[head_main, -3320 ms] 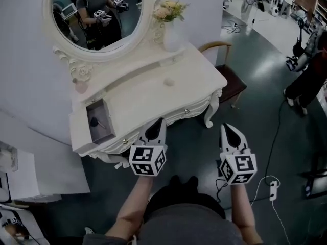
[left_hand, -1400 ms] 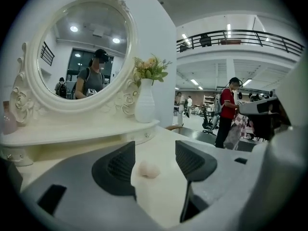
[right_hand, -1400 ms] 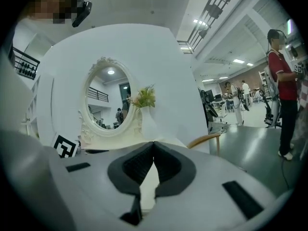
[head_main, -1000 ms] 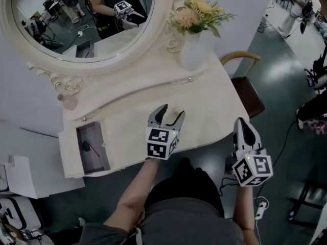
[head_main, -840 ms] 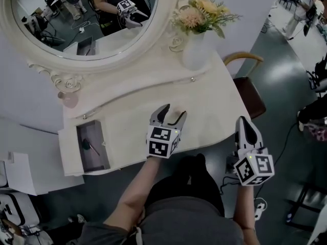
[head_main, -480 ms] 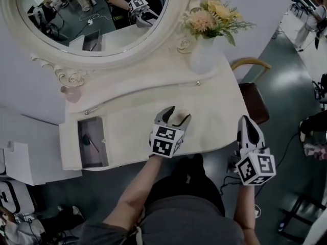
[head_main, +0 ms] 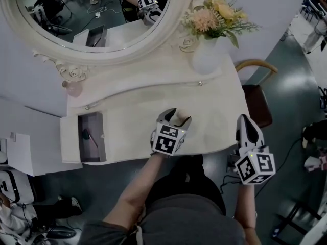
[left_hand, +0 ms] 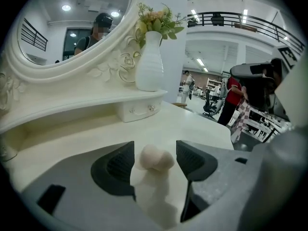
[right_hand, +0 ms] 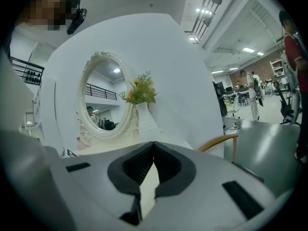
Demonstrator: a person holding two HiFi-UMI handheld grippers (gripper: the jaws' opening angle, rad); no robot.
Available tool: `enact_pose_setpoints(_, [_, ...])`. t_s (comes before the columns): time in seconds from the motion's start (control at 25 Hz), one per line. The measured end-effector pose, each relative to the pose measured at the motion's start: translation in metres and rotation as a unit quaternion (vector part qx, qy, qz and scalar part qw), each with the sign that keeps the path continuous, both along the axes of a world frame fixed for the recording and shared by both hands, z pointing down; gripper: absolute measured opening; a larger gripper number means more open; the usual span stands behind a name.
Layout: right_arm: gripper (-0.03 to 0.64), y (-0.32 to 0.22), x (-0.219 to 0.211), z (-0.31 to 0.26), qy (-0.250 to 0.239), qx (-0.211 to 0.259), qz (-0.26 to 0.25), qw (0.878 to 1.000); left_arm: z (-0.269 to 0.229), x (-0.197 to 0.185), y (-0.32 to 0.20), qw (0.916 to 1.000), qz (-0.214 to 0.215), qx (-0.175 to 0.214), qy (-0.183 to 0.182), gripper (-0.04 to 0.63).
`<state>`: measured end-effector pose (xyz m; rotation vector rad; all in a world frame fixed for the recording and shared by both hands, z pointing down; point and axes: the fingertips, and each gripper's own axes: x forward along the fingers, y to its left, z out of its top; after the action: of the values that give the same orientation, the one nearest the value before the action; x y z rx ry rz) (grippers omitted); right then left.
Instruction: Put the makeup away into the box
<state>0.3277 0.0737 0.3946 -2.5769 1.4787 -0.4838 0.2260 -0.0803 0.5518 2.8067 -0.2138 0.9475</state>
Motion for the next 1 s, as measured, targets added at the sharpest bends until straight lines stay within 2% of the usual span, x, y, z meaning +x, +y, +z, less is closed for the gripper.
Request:
enact_pose_setpoints(0.44, [0.005,0.003,0.011,0.009,-0.013,-0.006,-0.022,1.000,0.030,0.003,0.005,0.9982,-0.020,0.000,-0.057,0.259])
enact_pose_setpoints(0.84, [0.005,0.001,0.020,0.014,-0.021,-0.006,-0.042,0.999,0.031,0.004,0.004,0.9971,-0.033,0.011,-0.068,0.248])
enact_pose_setpoints(1.0, [0.005,-0.004,0.021,0.013,-0.022,-0.006,-0.057,0.998,0.024,0.004,0.002,0.9971,-0.047,0.014,-0.058,0.239])
